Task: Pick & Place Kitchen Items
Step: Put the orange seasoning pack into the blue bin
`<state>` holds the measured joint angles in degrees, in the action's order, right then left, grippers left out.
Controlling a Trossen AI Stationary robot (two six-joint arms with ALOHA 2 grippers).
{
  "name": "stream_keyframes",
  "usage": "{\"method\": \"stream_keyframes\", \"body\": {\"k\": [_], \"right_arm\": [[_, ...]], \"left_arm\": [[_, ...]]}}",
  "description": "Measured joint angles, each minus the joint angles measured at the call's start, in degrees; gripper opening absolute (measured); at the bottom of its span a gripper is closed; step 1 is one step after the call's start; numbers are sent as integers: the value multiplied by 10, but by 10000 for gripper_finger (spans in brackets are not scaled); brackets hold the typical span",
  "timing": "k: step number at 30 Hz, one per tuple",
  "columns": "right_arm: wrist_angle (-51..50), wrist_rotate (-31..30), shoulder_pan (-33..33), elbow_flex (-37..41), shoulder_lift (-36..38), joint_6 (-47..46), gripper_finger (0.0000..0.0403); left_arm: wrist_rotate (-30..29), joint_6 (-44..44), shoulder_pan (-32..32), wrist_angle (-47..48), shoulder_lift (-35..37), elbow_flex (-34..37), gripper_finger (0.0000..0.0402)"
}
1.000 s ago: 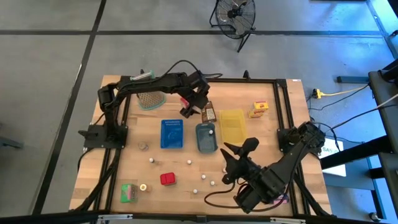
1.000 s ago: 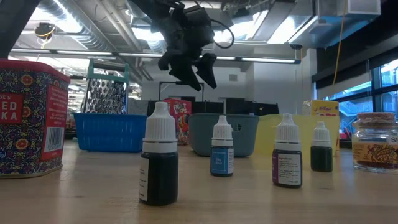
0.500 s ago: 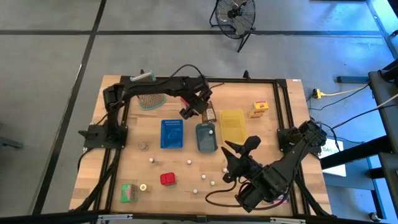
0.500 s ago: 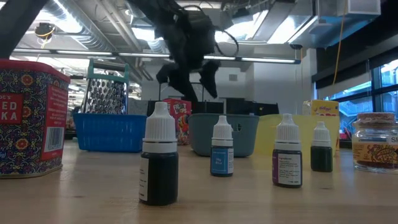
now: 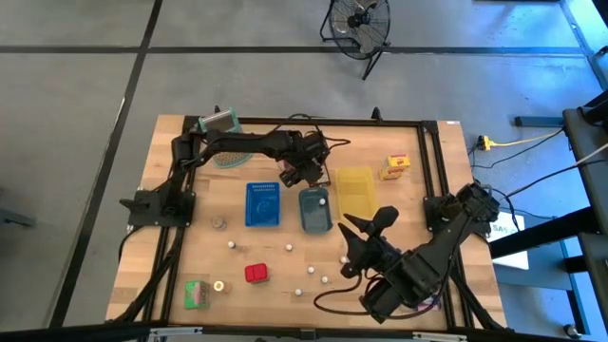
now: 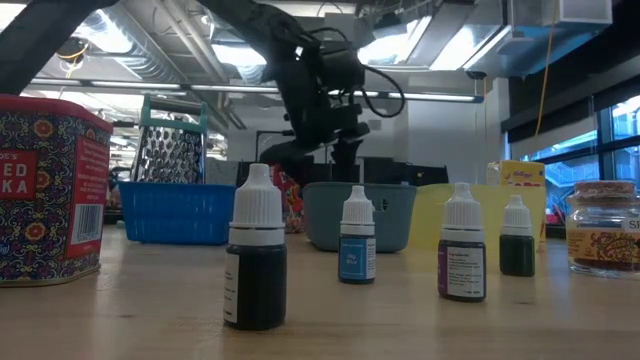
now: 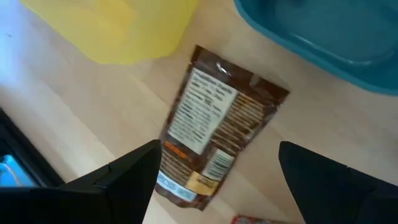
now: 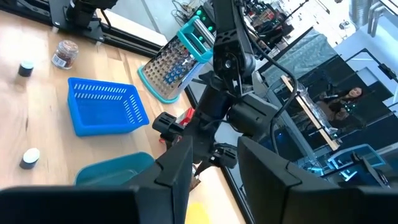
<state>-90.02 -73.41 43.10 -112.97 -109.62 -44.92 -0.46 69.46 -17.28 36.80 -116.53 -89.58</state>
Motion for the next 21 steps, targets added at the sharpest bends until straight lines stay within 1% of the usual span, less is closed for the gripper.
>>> {"method": "stream_keyframes", "body": {"k": [12, 14, 21], "right_arm": [[0, 15, -16, 0, 0, 6, 131], [0, 17, -19, 0, 0, 6, 131], [0, 24, -21, 0, 0, 6, 131]], "left_arm": [[0, 28, -14, -11, -20, 0, 321], [0, 31, -15, -29, -28, 0, 321], [-3, 35, -15, -20, -39, 0, 321]]}}
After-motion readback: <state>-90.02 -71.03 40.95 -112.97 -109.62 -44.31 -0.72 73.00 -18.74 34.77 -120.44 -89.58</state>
